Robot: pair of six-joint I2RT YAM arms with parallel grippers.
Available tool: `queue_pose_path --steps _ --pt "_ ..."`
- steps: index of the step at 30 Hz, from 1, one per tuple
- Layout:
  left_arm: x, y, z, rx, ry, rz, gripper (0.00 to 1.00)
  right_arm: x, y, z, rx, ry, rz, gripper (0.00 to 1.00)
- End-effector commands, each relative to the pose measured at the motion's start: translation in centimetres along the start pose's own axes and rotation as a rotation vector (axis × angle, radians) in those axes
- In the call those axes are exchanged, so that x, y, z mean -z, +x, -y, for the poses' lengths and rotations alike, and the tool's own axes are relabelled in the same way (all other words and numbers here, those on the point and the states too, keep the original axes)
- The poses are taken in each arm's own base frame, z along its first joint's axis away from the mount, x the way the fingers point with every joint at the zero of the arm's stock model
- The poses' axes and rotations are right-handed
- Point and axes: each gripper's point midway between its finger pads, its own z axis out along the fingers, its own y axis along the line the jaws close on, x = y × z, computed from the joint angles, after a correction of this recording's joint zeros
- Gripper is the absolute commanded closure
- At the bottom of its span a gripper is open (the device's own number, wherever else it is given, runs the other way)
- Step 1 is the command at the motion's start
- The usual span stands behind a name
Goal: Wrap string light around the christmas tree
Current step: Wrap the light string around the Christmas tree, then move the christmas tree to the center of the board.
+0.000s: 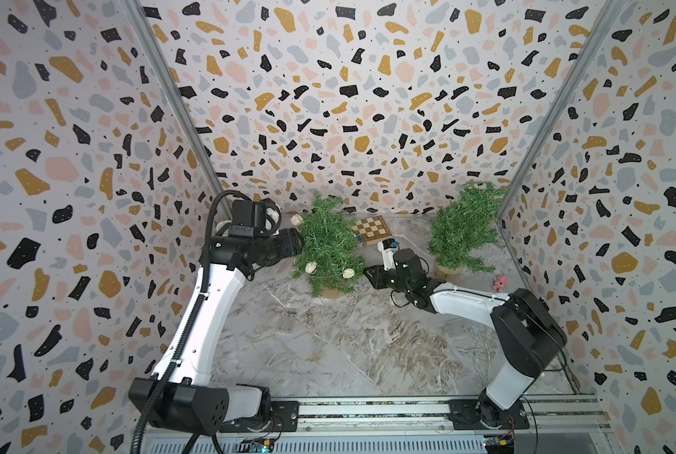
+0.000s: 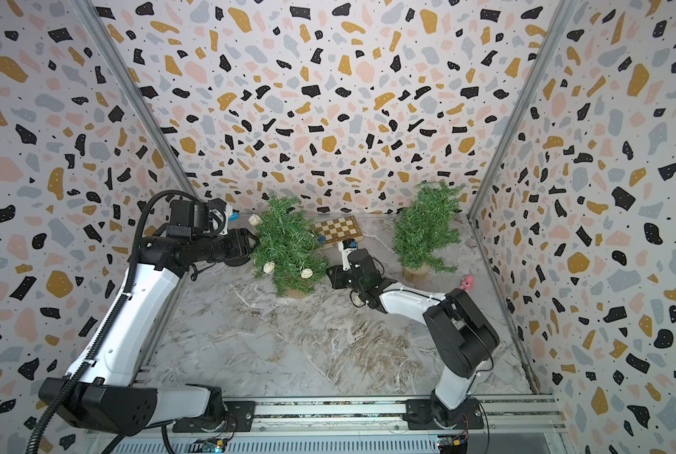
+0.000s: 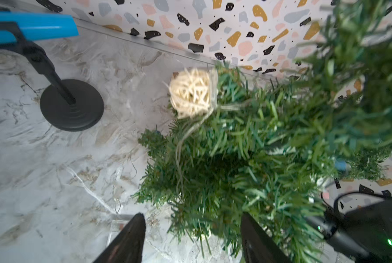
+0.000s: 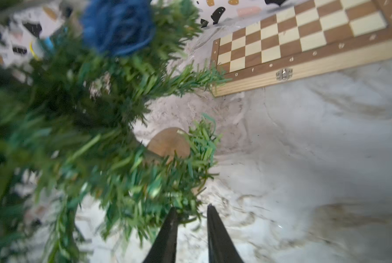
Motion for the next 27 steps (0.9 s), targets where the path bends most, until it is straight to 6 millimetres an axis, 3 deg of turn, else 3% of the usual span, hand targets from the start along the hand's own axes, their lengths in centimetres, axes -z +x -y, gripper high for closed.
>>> queue_pose_path --steps 1,7,10,15,24,27 --pt "3.1 -1.6 0.7 -0.041 0.008 0.139 0.34 -2.0 1.8 1.1 -0.147 0.034 -0.080 0.81" --pt "4.5 -1.2 1.3 -0.039 0.042 0.170 0.34 -6.2 2.1 1.9 -0.249 0.019 -0.078 0.81" --pt "3.9 -1.0 1.4 -0.025 0.058 0.159 0.34 -8.1 2.4 0.9 -0.222 0.003 -0.103 0.81" --pt "3.1 -0.7 1.9 0.008 0.097 0.135 0.35 -10.5 4.7 -0.5 -0.218 -0.026 -0.163 0.81" --pt "3.4 -0.7 2.4 0.022 0.126 0.144 0.35 -12.9 7.4 -4.7 -0.176 -0.095 -0.226 0.81" --pt "3.3 -0.4 2.6 0.024 0.132 0.132 0.35 -12.7 7.6 -5.0 -0.156 -0.096 -0.246 0.79"
